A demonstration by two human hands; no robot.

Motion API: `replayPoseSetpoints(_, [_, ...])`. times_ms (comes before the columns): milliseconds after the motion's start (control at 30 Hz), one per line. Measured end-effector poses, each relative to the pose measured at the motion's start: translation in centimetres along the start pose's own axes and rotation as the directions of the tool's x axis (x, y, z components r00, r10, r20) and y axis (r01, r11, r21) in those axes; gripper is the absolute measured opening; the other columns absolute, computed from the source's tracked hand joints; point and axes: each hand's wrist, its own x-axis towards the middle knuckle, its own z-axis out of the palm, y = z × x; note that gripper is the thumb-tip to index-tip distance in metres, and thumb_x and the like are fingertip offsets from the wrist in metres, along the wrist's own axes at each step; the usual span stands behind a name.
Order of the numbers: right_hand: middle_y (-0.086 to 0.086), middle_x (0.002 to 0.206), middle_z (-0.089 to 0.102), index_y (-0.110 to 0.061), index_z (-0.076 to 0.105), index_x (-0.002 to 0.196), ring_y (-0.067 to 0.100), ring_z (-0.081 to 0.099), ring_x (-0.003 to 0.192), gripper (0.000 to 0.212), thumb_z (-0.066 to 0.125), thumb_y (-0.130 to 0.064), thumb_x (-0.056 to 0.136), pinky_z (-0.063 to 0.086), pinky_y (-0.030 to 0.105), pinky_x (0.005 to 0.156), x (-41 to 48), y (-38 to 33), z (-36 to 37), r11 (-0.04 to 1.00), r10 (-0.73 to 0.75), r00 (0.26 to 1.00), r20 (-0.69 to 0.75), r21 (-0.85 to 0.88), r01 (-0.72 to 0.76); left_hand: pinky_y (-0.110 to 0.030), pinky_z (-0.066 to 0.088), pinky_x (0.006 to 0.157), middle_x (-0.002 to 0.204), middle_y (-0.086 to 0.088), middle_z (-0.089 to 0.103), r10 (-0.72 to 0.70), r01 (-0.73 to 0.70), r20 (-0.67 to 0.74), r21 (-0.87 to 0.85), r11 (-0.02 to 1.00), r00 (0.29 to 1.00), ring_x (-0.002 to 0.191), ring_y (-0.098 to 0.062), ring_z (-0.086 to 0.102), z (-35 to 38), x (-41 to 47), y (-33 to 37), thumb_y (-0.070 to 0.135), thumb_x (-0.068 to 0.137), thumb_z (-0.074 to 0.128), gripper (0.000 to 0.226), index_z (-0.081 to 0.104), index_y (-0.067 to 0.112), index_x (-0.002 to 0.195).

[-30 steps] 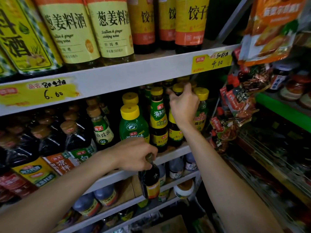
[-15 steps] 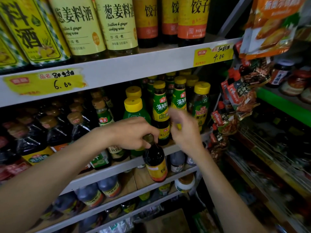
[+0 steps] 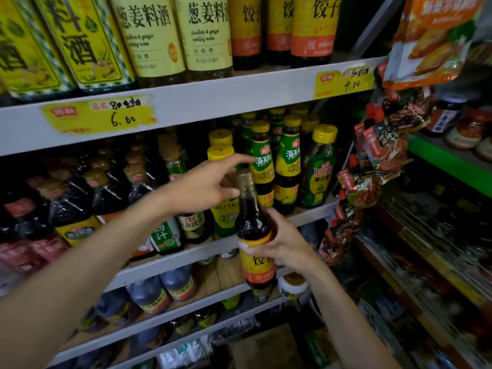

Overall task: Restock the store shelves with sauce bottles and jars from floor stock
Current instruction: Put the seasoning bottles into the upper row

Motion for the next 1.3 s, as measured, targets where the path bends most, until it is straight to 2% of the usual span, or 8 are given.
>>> replayPoseSetpoints(100, [-0.006,0.124,0.068,-0.026,0.054,0.13,0.012,0.063,0.116,0.075,0.091,-0.028,0.065,0.051,0.032,0.093,-1.1,-1.6,0.4,0.996,-0.055,0.995,-0.089,0.061,0.06,-0.03,0.05,0.095,0.122,-0.003,0.063,-0.112,0.008,-0.218,-0.429,0.903,0.97,0.119,-0.023,0.058,4.3,-2.8,-1.3,0.015,0.09,0.068,0.058,0.04,0.024,0.14])
replayPoseSetpoints(200, [-0.005,0.124,0.067,-0.03,0.056,0.129,0.014,0.063,0.116,0.073,0.091,-0.035,0.065,0.053,0.034,0.092,-1.9,-4.8,0.7,0.986,-0.132,0.98,-0.147,0.082,0.145,-0.021,0.047,0.095,0.133,0.011,0.06,-0.134,-0.003,-0.167,-0.636,0.772,0.977,0.126,-0.009,0.054,6.9,-4.4,-0.1,0.06,0.081,0.066,0.06,0.051,0.037,0.133])
replayPoseSetpoints(267, [-0.003,0.124,0.068,-0.024,0.055,0.131,0.016,0.064,0.115,0.076,0.091,-0.035,0.065,0.054,0.041,0.094,-2.3,-7.9,0.3,0.978,-0.186,0.963,-0.194,0.061,0.201,-0.019,0.048,0.092,0.132,0.011,0.061,-0.102,-0.046,-0.174,-0.687,0.725,0.98,0.125,-0.01,0.055,5.6,-3.8,1.6,0.065,0.079,0.065,0.063,0.053,0.033,0.133])
replayPoseSetpoints(467, [-0.007,0.112,0.071,-0.028,0.06,0.123,0.01,0.068,0.104,0.075,0.088,-0.049,0.056,0.057,0.041,0.089,-2.2,-20.3,-2.7,0.893,-0.449,0.833,-0.324,-0.197,0.404,-0.027,0.046,0.1,0.124,0.006,0.065,0.156,-0.292,-0.318,-0.44,0.849,0.935,0.118,-0.009,0.059,-4.7,0.0,10.4,0.033,0.089,0.055,0.041,0.055,0.02,0.128])
replayPoseSetpoints(633, [-0.008,0.108,0.069,-0.028,0.055,0.124,0.006,0.067,0.099,0.078,0.083,-0.055,0.056,0.058,0.037,0.087,1.1,-29.8,-5.5,0.798,-0.601,0.668,-0.439,-0.382,0.467,-0.017,0.052,0.084,0.111,0.012,0.067,0.255,-0.403,-0.483,-0.232,0.885,0.838,0.1,0.002,0.064,-12.6,3.0,16.9,0.027,0.098,0.055,0.026,0.057,0.023,0.124])
replayPoseSetpoints(833, [-0.012,0.108,0.063,-0.022,0.047,0.13,0.011,0.063,0.101,0.079,0.084,-0.048,0.065,0.055,0.035,0.086,7.3,-34.3,-7.2,0.764,-0.631,0.616,-0.471,-0.514,0.39,-0.037,0.048,0.101,0.124,0.0,0.063,0.276,-0.209,-0.622,0.18,0.961,0.733,0.113,-0.013,0.06,-19.4,7.5,20.1,0.027,0.085,0.072,0.058,0.048,0.017,0.137])
replayPoseSetpoints(1067, [0.008,0.128,0.052,-0.013,0.05,0.131,0.023,0.053,0.115,0.075,0.085,-0.04,0.071,0.043,0.03,0.09,12.2,-32.1,-6.8,0.768,-0.576,0.683,-0.45,-0.584,0.263,-0.03,0.053,0.061,0.082,0.003,0.065,0.346,0.11,-0.695,0.521,0.846,0.63,0.069,-0.012,0.065,-20.2,11.0,18.8,0.025,0.083,0.074,0.1,0.004,0.026,0.155])
replayPoseSetpoints(1300, [0.005,0.135,0.053,-0.018,0.042,0.139,0.025,0.048,0.127,0.08,0.084,-0.036,0.073,0.044,0.05,0.104,13.6,-30.5,-6.6,0.826,-0.515,0.721,-0.464,-0.493,0.273,-0.034,0.039,0.058,0.098,-0.007,0.068,0.476,0.297,-0.619,0.752,0.589,0.625,0.084,-0.027,0.066,-20.1,12.8,18.5,0.028,0.085,0.07,0.067,0.039,0.019,0.144])
